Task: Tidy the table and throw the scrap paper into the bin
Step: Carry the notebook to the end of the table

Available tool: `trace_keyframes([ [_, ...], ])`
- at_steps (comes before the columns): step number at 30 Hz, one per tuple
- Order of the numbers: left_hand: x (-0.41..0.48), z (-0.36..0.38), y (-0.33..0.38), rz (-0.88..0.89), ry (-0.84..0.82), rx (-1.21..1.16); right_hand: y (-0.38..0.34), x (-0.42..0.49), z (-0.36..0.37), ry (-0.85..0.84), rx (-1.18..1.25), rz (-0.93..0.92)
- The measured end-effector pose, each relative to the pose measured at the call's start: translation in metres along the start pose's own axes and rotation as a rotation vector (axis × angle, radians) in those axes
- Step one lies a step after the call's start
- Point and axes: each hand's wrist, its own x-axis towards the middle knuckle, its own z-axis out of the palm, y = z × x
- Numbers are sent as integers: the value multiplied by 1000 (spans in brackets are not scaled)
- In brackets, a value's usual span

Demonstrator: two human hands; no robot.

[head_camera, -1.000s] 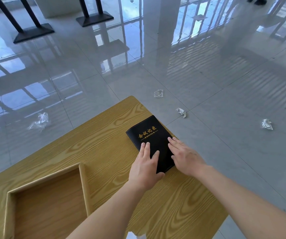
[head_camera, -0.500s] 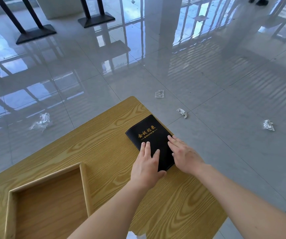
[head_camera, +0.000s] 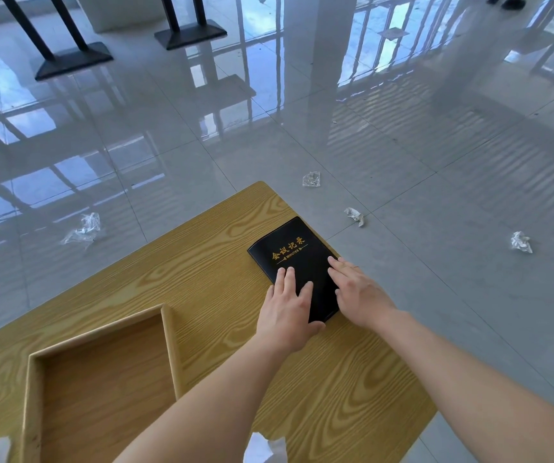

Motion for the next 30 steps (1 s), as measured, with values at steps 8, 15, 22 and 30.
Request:
trace_keyframes([
  [8, -27, -22, -16, -1, 75, 56, -25, -11, -19, 67, -21, 1],
  [15, -99, -44, -45, -112, 147, 93, -88, -35, -17, 116, 23, -123],
  [22, -179, -51, -75, -275, 169, 85, -167, -50, -6, 63, 60, -265],
  [30, -285, -44, -107, -474, 252, 51, -252, -66, 15, -5, 94, -418],
])
